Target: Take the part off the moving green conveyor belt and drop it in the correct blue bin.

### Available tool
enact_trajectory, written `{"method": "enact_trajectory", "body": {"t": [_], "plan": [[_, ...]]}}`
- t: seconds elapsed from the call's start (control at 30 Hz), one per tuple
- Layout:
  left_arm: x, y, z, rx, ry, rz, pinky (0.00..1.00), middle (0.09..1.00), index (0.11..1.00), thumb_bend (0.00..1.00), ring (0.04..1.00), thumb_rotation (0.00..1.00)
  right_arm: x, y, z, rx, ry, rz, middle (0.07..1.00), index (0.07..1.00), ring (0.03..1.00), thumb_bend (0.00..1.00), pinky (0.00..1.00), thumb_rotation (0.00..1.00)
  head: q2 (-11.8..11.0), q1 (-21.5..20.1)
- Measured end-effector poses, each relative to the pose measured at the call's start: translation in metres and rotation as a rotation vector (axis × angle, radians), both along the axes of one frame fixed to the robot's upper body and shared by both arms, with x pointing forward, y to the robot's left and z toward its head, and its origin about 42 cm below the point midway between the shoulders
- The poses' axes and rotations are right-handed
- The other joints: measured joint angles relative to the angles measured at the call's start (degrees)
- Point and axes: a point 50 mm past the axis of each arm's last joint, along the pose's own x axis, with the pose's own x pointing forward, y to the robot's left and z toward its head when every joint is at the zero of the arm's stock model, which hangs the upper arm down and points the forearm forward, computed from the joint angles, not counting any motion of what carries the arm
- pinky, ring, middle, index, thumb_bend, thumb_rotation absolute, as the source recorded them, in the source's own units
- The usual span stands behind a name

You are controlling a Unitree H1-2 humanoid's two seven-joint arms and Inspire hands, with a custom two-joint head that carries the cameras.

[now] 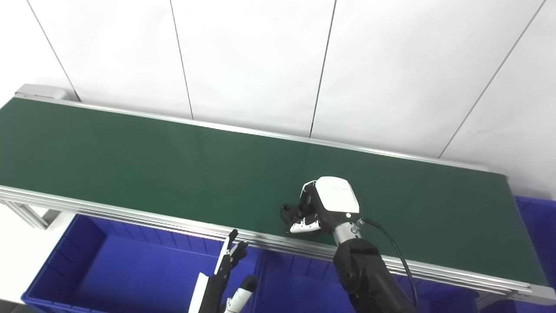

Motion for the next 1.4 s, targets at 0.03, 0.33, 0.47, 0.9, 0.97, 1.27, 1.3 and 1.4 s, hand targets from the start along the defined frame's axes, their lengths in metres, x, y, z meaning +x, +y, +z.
{"method": "enact_trajectory", "body": {"t": [0.03,0.33,0.47,0.9,0.97,1.27,1.3,1.4], "plan": [[0.000,0.000,0.000,0.000,0.000,0.000,0.93,0.909,1.000,0.64,0.894,0.97,0.000,-0.002,0.000,0.003,-0.003,-0.005,0.333,0.452,0.257,0.53,0.20,0.17,0.00,0.00],[0.000,0.000,0.000,-0.006,0.000,-0.002,0.95,0.900,1.000,0.62,0.899,0.98,0.001,-0.008,-0.003,0.056,-0.017,-0.045,0.369,0.477,0.297,0.51,0.24,0.15,-0.17,-1.05],[0.000,0.000,0.000,-0.008,0.000,-0.004,0.96,0.899,1.000,0.61,0.902,0.99,0.002,-0.014,-0.004,0.085,-0.021,-0.075,0.293,0.473,0.220,0.51,0.17,0.15,-0.26,-1.67],[0.002,0.001,0.000,-0.026,-0.003,-0.010,0.99,0.902,1.000,0.64,0.909,1.00,-0.023,-0.044,-0.005,0.266,-0.158,-0.101,0.269,0.486,0.186,0.51,0.14,0.13,-1.14,-4.39],[0.002,0.001,0.000,-0.032,-0.003,-0.011,0.99,0.898,1.000,0.64,0.909,1.00,-0.021,-0.047,0.005,0.285,-0.191,-0.102,0.279,0.484,0.193,0.51,0.14,0.13,-1.32,-4.83],[0.006,0.000,-0.002,-0.054,-0.006,-0.032,1.00,0.904,1.000,0.61,0.923,1.00,-0.019,-0.046,0.043,0.354,-0.338,-0.079,0.295,0.485,0.203,0.50,0.15,0.14,-1.84,-6.59],[0.008,0.000,-0.002,-0.054,-0.008,-0.034,1.00,0.902,1.000,0.61,0.924,1.00,-0.019,-0.046,0.047,0.364,-0.354,-0.077,0.300,0.486,0.210,0.50,0.15,0.14,-1.93,-7.03],[0.011,0.000,-0.002,-0.058,-0.015,-0.037,1.00,0.899,1.000,0.60,0.924,1.00,-0.020,-0.044,0.061,0.399,-0.400,-0.061,0.290,0.485,0.206,0.50,0.15,0.14,-2.11,-7.38]]}}
